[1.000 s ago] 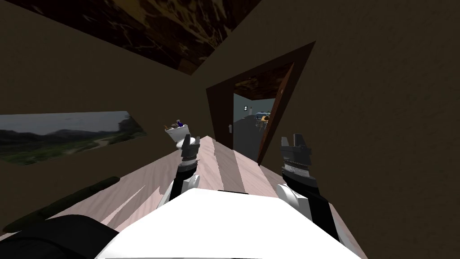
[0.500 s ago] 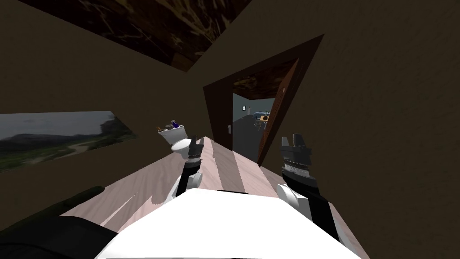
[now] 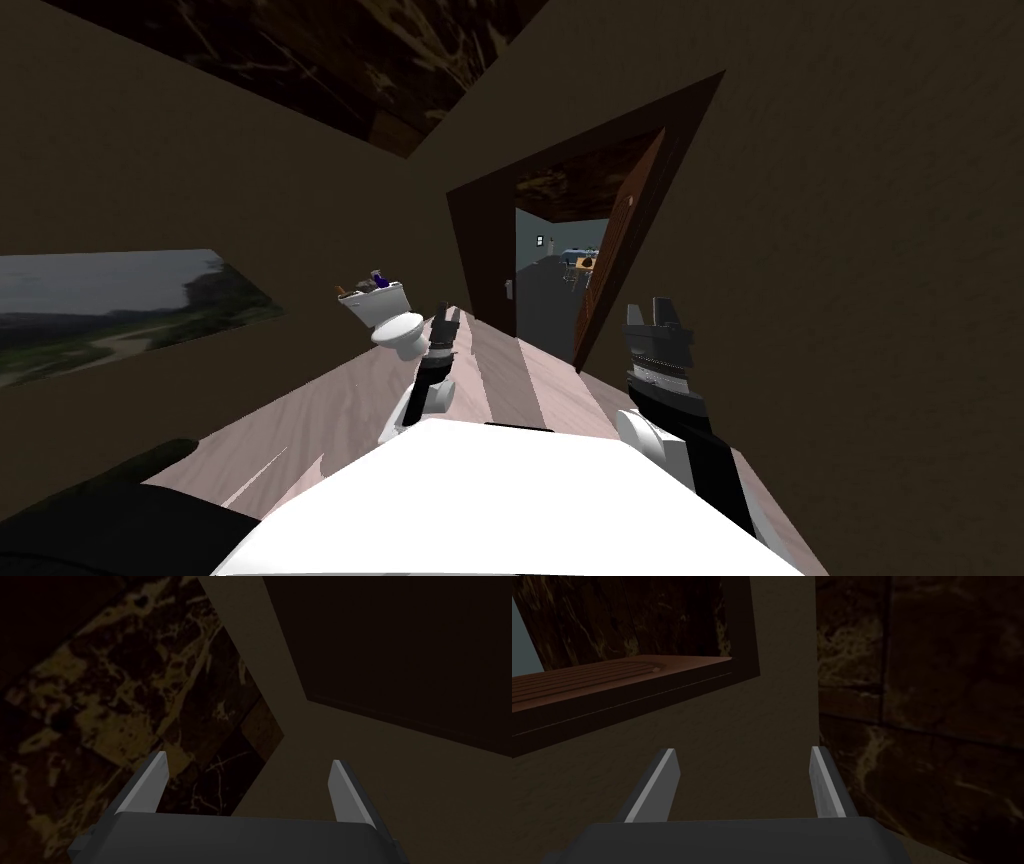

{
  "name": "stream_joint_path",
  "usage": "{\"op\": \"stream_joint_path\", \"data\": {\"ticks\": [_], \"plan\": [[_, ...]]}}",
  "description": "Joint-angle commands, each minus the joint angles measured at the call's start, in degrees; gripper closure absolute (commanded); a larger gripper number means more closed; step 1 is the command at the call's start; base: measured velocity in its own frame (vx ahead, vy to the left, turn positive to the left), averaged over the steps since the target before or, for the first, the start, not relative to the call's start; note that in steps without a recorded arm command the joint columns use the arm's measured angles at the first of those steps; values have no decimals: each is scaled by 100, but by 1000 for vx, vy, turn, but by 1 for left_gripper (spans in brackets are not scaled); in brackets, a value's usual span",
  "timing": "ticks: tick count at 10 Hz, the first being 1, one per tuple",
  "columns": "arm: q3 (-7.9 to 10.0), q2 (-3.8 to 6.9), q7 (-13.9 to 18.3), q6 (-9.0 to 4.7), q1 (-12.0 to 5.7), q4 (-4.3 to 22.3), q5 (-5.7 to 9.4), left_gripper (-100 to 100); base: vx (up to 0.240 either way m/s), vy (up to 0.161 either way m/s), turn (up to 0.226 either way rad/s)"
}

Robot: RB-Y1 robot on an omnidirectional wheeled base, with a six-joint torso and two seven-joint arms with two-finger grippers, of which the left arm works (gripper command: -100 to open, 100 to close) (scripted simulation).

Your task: Push the door open

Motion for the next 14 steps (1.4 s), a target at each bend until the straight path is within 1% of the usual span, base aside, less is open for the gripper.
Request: {"op": "stream_joint_path", "data": {"ticks": [1, 10, 11, 14], "plan": [[-3, 39, 18, 26, -132, 233, 16, -100, 104, 53, -68], [-67, 194, 98, 190, -929, 1562, 93, -100, 88, 56, -74], [-67, 194, 98, 190, -929, 1574, 93, -100, 60, 43, -27], [-90, 236, 127, 248, -1212, 2050, 121, -100, 71, 50, -80]]}}
